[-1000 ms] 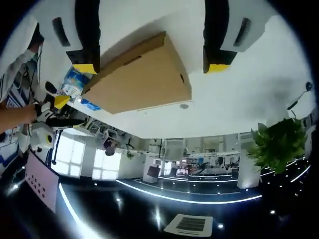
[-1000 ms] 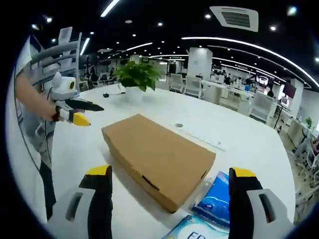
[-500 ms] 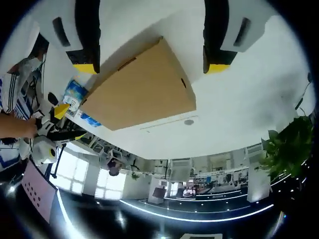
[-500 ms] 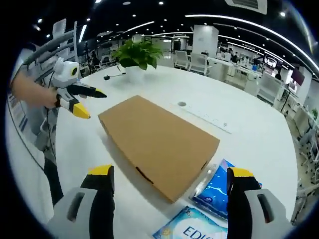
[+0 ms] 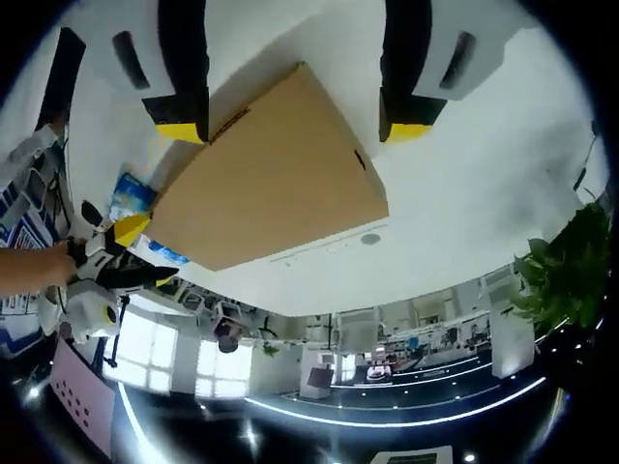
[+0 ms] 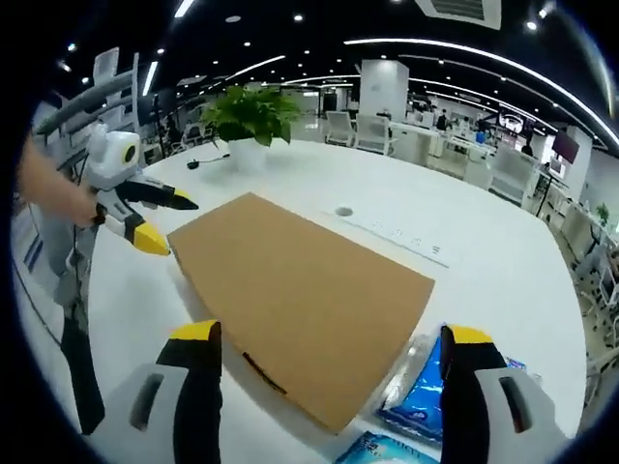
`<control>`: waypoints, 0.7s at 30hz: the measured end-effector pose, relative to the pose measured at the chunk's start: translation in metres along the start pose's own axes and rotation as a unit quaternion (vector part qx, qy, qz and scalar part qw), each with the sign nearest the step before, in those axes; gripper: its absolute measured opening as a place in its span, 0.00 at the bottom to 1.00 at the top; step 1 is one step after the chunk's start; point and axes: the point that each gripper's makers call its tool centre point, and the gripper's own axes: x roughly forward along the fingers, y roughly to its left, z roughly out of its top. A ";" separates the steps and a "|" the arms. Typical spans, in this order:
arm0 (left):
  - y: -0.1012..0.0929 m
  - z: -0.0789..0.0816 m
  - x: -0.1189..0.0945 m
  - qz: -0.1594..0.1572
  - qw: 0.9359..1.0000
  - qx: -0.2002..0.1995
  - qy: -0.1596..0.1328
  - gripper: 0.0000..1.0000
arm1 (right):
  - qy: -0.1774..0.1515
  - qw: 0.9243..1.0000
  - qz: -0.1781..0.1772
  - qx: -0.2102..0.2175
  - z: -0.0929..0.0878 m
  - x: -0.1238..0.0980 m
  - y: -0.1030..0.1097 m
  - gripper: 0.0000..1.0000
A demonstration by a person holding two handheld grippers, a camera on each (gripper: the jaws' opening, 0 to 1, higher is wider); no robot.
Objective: Operate the shoe box by opening the lid, removing the specified soft item, and placing it in the target area until the item is outside and the box remains undamaged.
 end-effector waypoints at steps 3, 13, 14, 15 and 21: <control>-0.002 -0.001 0.005 0.003 1.000 -0.024 -0.003 0.71 | 0.010 1.000 0.004 0.010 -0.010 0.005 0.006 0.96; -0.016 -0.012 0.012 -0.009 1.000 -0.007 0.013 0.68 | 0.018 1.000 0.010 0.007 -0.017 0.010 0.014 0.90; -0.014 -0.011 0.013 -0.004 1.000 -0.013 0.011 0.66 | 0.019 1.000 0.012 0.004 -0.017 0.011 0.016 0.89; -0.011 -0.011 0.013 0.000 1.000 -0.017 0.009 0.65 | 0.018 1.000 0.007 0.003 -0.017 0.013 0.016 0.90; -0.015 -0.012 0.014 0.003 1.000 -0.022 0.013 0.65 | -0.019 0.999 -0.012 0.037 -0.013 0.015 0.019 0.94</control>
